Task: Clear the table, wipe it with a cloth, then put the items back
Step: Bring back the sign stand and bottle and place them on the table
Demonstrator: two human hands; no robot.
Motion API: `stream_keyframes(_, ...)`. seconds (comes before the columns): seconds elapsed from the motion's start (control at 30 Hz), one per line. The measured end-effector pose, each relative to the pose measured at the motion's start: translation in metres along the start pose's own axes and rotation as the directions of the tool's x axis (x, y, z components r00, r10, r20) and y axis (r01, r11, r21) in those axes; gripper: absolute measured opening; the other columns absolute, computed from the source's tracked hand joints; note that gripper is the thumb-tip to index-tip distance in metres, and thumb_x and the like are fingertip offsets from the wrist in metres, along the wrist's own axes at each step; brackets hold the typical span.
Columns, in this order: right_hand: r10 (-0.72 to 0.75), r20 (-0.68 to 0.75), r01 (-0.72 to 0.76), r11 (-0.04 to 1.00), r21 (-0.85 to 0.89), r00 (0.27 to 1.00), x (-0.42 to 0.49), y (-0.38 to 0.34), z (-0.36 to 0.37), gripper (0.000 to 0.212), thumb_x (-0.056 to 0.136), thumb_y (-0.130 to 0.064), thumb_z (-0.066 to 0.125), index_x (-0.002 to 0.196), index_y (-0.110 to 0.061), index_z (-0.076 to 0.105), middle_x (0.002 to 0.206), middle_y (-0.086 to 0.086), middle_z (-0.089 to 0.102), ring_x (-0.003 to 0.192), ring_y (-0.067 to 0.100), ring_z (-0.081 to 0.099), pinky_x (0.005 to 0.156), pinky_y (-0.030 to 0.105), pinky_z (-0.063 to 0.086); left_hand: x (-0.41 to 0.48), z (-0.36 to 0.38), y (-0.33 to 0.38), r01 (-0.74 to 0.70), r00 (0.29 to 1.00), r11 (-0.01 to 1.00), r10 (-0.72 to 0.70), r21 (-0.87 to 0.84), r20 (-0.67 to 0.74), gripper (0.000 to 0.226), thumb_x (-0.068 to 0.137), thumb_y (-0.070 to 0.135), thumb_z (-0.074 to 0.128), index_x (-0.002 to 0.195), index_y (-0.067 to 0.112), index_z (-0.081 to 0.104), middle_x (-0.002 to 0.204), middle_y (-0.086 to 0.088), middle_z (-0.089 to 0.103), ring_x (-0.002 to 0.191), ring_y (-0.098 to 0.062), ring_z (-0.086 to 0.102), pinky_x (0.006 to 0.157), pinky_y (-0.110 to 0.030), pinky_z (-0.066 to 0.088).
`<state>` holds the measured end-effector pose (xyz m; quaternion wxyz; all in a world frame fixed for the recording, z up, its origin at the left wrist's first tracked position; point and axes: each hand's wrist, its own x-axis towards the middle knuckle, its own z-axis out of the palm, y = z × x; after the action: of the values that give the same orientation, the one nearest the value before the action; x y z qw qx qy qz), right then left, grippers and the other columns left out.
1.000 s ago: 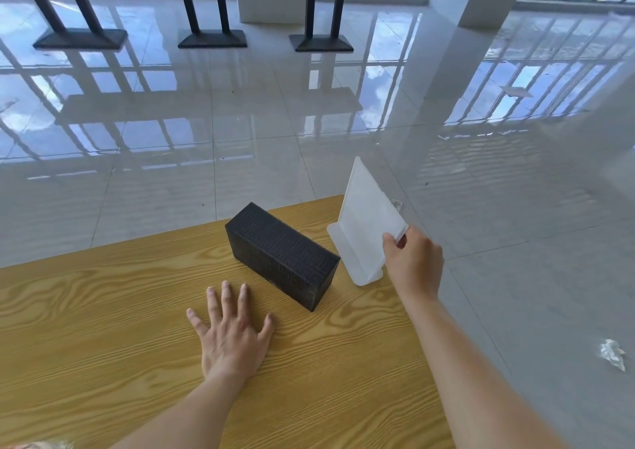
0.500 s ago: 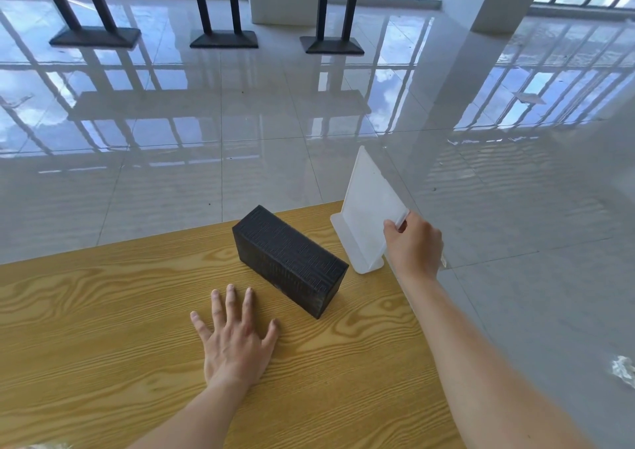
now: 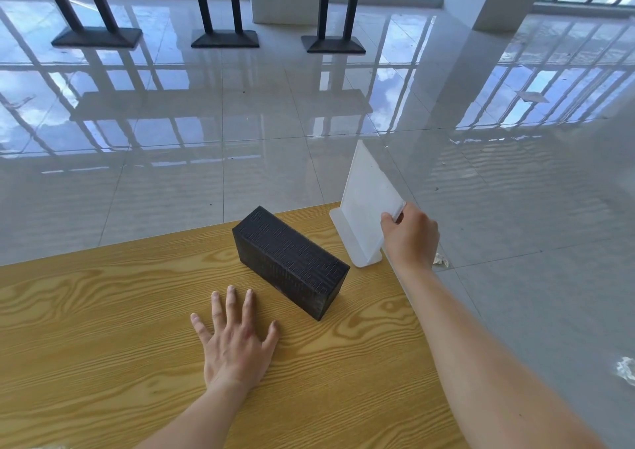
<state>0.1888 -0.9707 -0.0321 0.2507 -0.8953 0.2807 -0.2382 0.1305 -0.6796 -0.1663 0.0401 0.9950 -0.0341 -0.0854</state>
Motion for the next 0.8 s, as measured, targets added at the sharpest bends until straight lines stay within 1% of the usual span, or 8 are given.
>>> stream_keyframes(0.13,-0.003,0.005,0.003,1.0,0.005,1.0,0.0026,-0.0006,0.0024,0.035,0.088,-0.02,0.067,0.062,-0.01,0.046,0.054,0.0,0.049,0.055,0.027,0.049,0.056,0.03,0.03,-0.0005,-0.0009,-0.0001,0.001,1.0,1.0,0.0,-0.004,0.002,0.089,0.084,0.079,0.005,0.158,0.03,0.005,0.167,-0.003,-0.005,0.151,-0.028,-0.019,0.116,-0.063,-0.012)
stream_keyframes(0.23,0.007,0.009,-0.007,1.0,0.01,1.0,0.0047,-0.001,0.0035,0.032,0.088,-0.021,0.066,0.064,-0.008,0.049,0.055,0.002,0.053,0.055,0.026,0.051,0.054,0.029,0.031,0.0002,-0.0017,0.0003,0.002,1.0,1.0,-0.002,-0.002,0.002,0.089,0.084,0.079,0.004,0.158,0.03,0.004,0.167,-0.002,-0.006,0.151,-0.027,-0.02,0.116,-0.063,-0.012)
stream_keyframes(0.37,0.012,-0.004,-0.012,1.0,0.014,1.0,0.0056,-0.0043,0.0042,0.032,0.087,-0.019,0.066,0.063,-0.01,0.047,0.055,0.001,0.05,0.053,0.025,0.047,0.05,0.028,0.025,-0.0002,-0.0011,0.0001,0.005,1.0,1.0,-0.005,0.007,0.002,0.089,0.083,0.079,0.003,0.158,0.031,0.003,0.167,-0.002,-0.007,0.15,-0.027,-0.02,0.116,-0.063,-0.011)
stream_keyframes(0.47,0.013,0.002,-0.013,1.0,0.014,1.0,0.0056,-0.0061,0.0049,0.03,0.087,-0.019,0.065,0.064,-0.009,0.048,0.056,0.002,0.052,0.055,0.026,0.049,0.051,0.028,0.026,0.0001,-0.0009,0.0003,0.005,1.0,1.0,-0.005,-0.008,-0.01,0.089,0.083,0.079,0.004,0.158,0.031,0.005,0.167,-0.002,-0.005,0.151,-0.027,-0.019,0.116,-0.063,-0.01)
stream_keyframes(0.57,0.008,-0.007,-0.008,1.0,0.008,1.0,0.0052,-0.0051,0.0045,0.028,0.087,-0.02,0.067,0.067,-0.011,0.05,0.059,0.0,0.053,0.056,0.023,0.048,0.046,0.023,0.022,0.0,-0.0011,0.0007,0.002,1.0,1.0,-0.002,-0.013,-0.014,0.089,0.083,0.079,0.004,0.158,0.03,0.006,0.167,-0.002,-0.005,0.151,-0.027,-0.018,0.116,-0.063,-0.011)
stream_keyframes(0.63,-0.006,-0.013,0.006,1.0,0.006,1.0,0.0037,-0.0035,0.004,0.026,0.087,-0.023,0.069,0.071,-0.011,0.053,0.063,-0.002,0.054,0.059,0.02,0.048,0.048,0.022,0.023,0.0,-0.0013,0.0012,-0.001,1.0,1.0,0.0,-0.025,-0.019,0.089,0.083,0.078,0.006,0.158,0.03,0.008,0.167,-0.003,-0.003,0.151,-0.028,-0.017,0.116,-0.063,-0.011)
stream_keyframes(0.7,-0.023,-0.007,0.023,1.0,0.001,1.0,0.0011,-0.0023,0.0044,0.025,0.086,-0.027,0.073,0.075,-0.011,0.056,0.067,-0.004,0.055,0.061,0.018,0.048,0.052,0.025,0.028,-0.0002,-0.0013,0.0011,-0.001,1.0,1.0,0.0,-0.02,-0.015,0.089,0.083,0.079,0.005,0.158,0.03,0.007,0.167,-0.003,-0.003,0.151,-0.027,-0.017,0.116,-0.063,-0.011)
stream_keyframes(0.8,-0.035,-0.007,0.035,0.999,-0.006,0.999,0.0002,-0.0013,0.0055,0.023,0.087,-0.023,0.072,0.075,-0.009,0.058,0.067,0.001,0.058,0.062,0.019,0.047,0.057,0.027,0.031,-0.0008,-0.0011,0.0,-0.002,1.0,1.0,0.002,-0.03,-0.024,0.089,0.084,0.078,0.007,0.158,0.029,0.01,0.167,-0.003,-0.001,0.152,-0.027,-0.015,0.116,-0.063,-0.01)
